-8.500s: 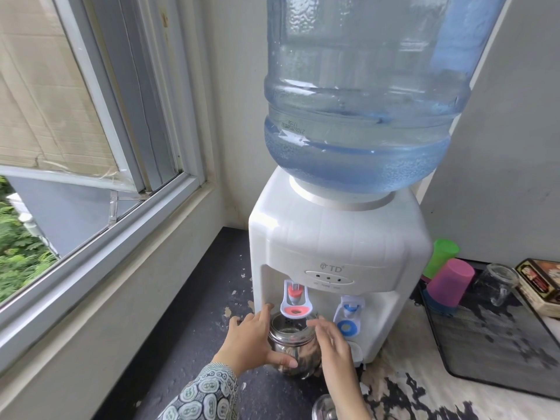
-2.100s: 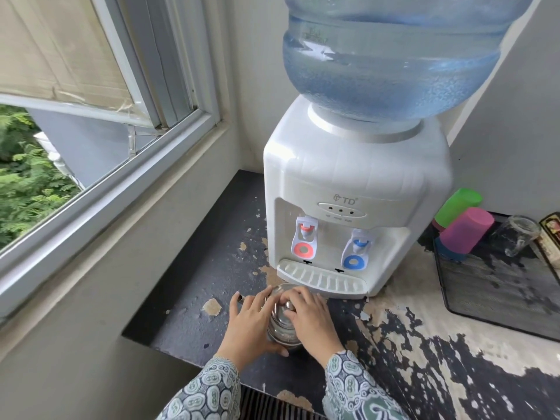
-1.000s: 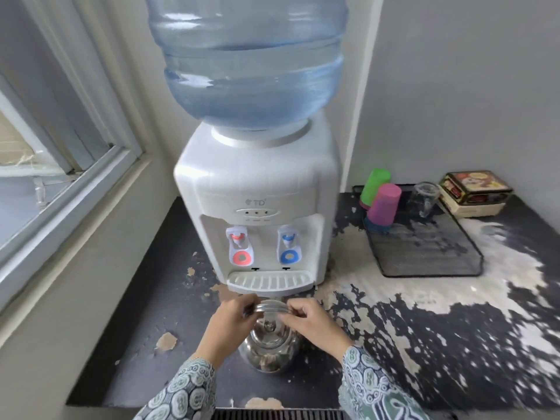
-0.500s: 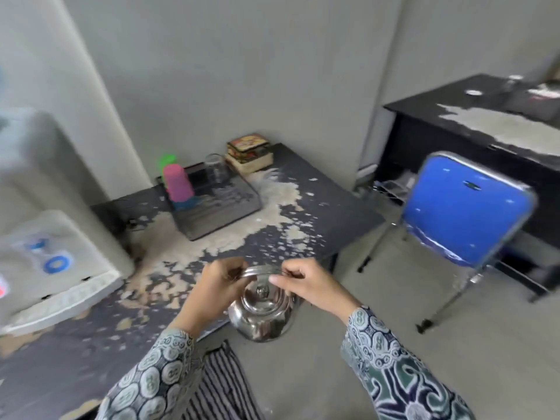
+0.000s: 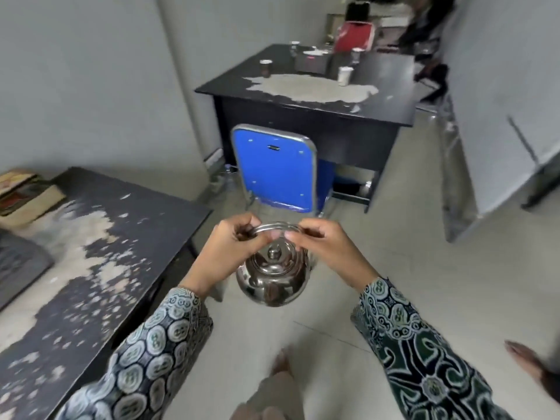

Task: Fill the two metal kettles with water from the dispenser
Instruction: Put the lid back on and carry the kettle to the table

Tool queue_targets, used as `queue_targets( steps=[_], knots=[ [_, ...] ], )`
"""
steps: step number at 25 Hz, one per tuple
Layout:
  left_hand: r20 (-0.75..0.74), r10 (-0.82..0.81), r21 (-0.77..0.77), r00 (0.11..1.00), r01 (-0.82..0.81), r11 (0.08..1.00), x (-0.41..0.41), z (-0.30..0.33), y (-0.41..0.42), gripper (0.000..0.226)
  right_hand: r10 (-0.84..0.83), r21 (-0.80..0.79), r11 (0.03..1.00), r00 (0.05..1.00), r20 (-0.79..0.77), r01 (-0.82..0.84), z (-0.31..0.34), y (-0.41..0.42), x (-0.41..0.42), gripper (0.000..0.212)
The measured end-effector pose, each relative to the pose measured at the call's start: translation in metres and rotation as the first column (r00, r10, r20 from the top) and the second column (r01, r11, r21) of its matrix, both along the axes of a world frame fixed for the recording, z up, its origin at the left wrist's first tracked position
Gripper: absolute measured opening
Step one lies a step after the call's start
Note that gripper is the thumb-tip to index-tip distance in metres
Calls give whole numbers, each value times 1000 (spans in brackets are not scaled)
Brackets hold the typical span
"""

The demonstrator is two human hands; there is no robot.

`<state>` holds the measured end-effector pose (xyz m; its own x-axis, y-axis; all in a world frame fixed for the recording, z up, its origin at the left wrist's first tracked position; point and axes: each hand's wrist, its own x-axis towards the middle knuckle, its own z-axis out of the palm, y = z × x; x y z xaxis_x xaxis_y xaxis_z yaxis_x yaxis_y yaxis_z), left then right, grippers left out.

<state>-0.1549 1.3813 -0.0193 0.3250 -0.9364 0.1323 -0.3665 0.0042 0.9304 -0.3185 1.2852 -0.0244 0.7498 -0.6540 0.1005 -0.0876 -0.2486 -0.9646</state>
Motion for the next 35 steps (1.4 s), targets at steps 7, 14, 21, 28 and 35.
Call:
queue_targets(
  steps=[7, 14, 21, 28, 35],
  knots=[
    [-106, -261, -67, 960, 255, 965, -75, -2, -178, 31, -284, 17, 959, 959, 24, 283, 7, -131, -84, 16],
    [-152, -398, -46, 905, 396, 917, -115, 13, -373, 30, -342, 78, 936, 939, -34, 343, 30, -309, -132, 24],
    [-190, -376, -40, 907, 376, 926, -119, 17, -558, 53, -395, 139, 909, 919, -10, 392, 29, -476, -131, 27],
    [-210, -153, -53, 966, 145, 988, -116, 10, -728, 48, -103, 243, 966, 993, 53, 87, 25, -665, -125, 24],
    [-229, 85, -25, 970, -93, 995, -103, 9, -899, 50, 205, 324, 930, 977, -61, -175, 43, -865, -92, 26]
  ],
)
